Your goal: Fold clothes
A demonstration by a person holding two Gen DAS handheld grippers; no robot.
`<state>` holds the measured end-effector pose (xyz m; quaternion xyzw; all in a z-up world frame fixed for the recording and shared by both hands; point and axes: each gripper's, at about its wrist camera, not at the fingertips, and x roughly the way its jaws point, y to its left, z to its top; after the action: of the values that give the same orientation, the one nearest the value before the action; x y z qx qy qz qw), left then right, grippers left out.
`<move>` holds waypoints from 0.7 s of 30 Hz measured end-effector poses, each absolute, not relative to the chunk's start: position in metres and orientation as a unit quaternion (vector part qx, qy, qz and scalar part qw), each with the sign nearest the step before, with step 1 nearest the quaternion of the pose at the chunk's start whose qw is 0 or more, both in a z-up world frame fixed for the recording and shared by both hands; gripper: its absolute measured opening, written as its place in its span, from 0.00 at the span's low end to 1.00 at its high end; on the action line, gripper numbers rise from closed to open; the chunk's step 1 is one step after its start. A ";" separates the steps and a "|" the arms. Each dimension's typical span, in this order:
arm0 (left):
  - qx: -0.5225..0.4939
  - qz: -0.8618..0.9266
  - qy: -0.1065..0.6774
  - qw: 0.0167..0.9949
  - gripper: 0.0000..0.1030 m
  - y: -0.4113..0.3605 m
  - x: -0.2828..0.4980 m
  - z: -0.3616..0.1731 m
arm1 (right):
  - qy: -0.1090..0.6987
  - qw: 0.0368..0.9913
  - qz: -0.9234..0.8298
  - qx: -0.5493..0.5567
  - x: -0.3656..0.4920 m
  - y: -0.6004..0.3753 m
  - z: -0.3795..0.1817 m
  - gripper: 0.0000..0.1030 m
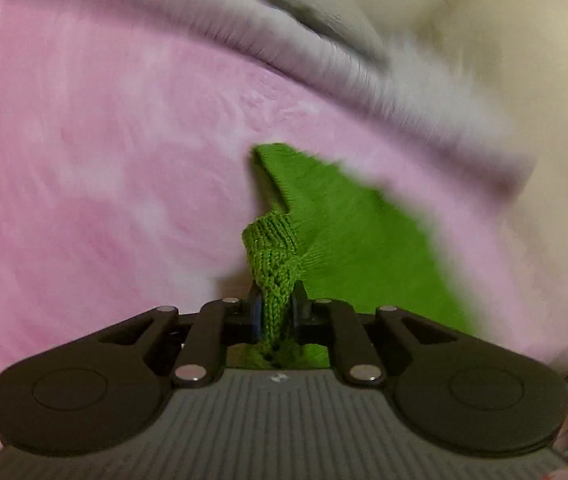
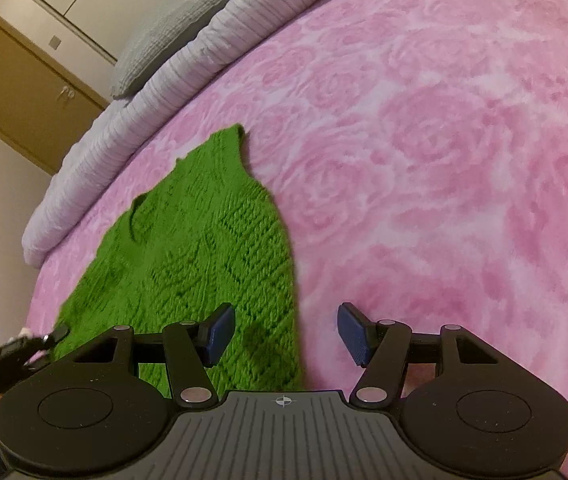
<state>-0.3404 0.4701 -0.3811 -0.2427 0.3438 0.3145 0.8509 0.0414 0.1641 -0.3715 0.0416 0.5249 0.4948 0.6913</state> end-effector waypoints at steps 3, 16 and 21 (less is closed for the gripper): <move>-0.138 0.331 0.404 0.841 0.20 0.449 -0.325 -0.392 | 0.526 0.691 0.494 0.048 0.045 0.165 -0.374 0.59; -0.432 0.315 0.195 0.822 0.20 0.428 -0.406 -0.344 | 0.588 0.617 0.501 0.151 0.093 0.176 -0.398 0.59; -0.461 0.301 0.206 0.809 0.20 0.404 -0.398 -0.360 | 0.535 0.644 0.547 0.026 0.052 0.204 -0.379 0.08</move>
<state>-0.3985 0.4040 -0.3602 -0.4608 0.2056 0.3010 0.8092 0.0515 0.2044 -0.3794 0.0258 0.5345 0.5468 0.6439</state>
